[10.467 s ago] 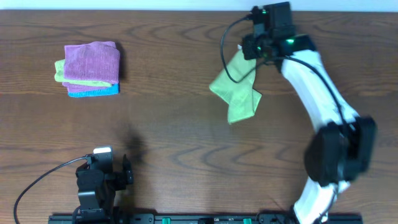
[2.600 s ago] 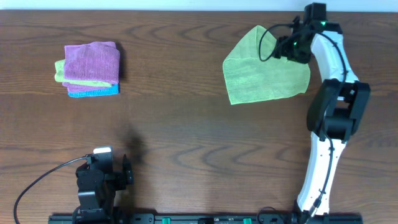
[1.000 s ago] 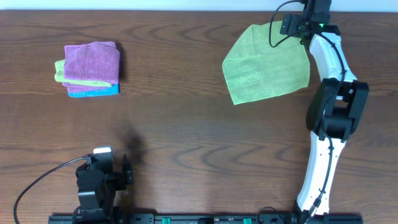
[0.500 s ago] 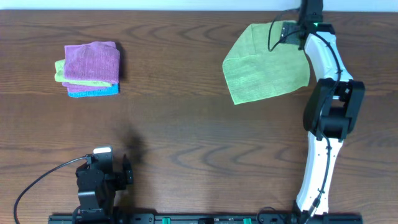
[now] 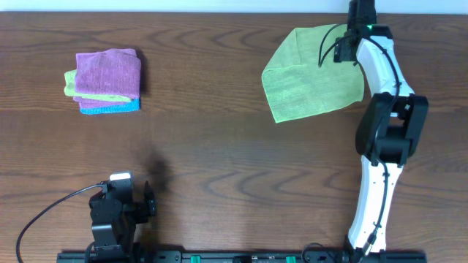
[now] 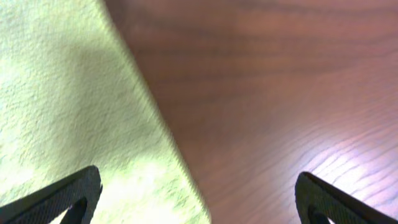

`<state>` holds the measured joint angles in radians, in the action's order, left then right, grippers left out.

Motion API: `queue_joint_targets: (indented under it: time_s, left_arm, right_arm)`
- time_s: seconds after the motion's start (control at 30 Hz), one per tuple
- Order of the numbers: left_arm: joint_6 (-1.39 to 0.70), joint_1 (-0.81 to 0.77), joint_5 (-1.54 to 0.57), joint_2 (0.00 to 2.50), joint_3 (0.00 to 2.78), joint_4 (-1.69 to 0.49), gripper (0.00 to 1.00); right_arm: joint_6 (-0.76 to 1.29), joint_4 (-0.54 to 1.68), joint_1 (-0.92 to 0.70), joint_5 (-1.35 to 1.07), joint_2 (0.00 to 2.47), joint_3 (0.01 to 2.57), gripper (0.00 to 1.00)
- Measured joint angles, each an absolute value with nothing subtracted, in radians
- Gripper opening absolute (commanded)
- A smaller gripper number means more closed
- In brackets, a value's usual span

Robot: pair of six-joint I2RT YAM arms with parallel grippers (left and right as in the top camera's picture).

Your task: Fold the cloth

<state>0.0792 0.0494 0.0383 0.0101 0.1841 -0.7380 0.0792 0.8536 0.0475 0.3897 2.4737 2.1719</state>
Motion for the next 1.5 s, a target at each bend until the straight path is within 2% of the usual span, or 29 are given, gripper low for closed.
queue_joint_targets:
  time_s: [0.2, 0.4, 0.57, 0.83, 1.17, 1.5]
  left_arm:
    - [0.079, 0.049, 0.038, 0.010, 0.184, -0.738, 0.95]
    - [0.079, 0.049, 0.038, 0.010, 0.184, -0.738, 0.95]
    - [0.079, 0.049, 0.038, 0.010, 0.184, -0.738, 0.95]
    - [0.079, 0.049, 0.038, 0.010, 0.184, -0.738, 0.95]
    - [0.079, 0.049, 0.038, 0.010, 0.184, -0.738, 0.95]
    - [0.079, 0.049, 0.038, 0.010, 0.184, -0.738, 0.96]
  right_arm:
    - [0.164, 1.129, 0.072, 0.205, 2.316, 2.172, 0.99]
    - [0.239, 1.314, 0.234, 0.033, 2.198, 2.188, 0.99]
    - [0.247, 1.280, 0.326, -0.098, 2.214, 2.141, 0.99]
    - [0.249, 1.127, 0.345, -0.316, 2.216, 1.953, 0.98]
    - [0.255, 0.919, 0.345, -0.440, 2.218, 1.755, 0.77]
    - [0.296, 0.788, 0.345, -0.477, 2.218, 1.685, 0.69]
